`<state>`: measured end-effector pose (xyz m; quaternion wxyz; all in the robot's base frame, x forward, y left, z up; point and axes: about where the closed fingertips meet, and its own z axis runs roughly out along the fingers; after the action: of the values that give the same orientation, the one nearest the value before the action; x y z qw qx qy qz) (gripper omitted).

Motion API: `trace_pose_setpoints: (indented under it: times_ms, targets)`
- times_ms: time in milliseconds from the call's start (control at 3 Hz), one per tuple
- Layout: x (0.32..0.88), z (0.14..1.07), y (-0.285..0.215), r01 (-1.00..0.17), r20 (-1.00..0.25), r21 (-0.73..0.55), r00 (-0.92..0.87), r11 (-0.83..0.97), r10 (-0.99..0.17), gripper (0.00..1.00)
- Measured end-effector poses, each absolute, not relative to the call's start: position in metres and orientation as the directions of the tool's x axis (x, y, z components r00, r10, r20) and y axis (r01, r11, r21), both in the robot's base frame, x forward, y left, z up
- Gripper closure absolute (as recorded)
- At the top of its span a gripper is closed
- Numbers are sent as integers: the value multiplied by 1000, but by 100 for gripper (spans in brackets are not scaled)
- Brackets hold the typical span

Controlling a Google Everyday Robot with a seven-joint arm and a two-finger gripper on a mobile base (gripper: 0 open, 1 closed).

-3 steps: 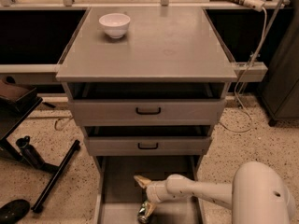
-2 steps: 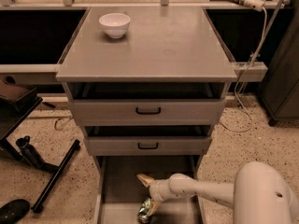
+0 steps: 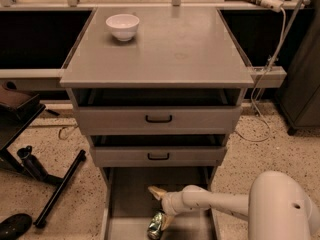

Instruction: Pick green can from bottom drawer and place on counter

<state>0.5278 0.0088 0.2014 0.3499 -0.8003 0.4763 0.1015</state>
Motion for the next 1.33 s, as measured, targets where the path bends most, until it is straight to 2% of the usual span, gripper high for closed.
trace_pose_setpoints:
  times_ms: [1333]
  targets:
    - [487,167,31,-829,-481,-374,556,-415,-678,0]
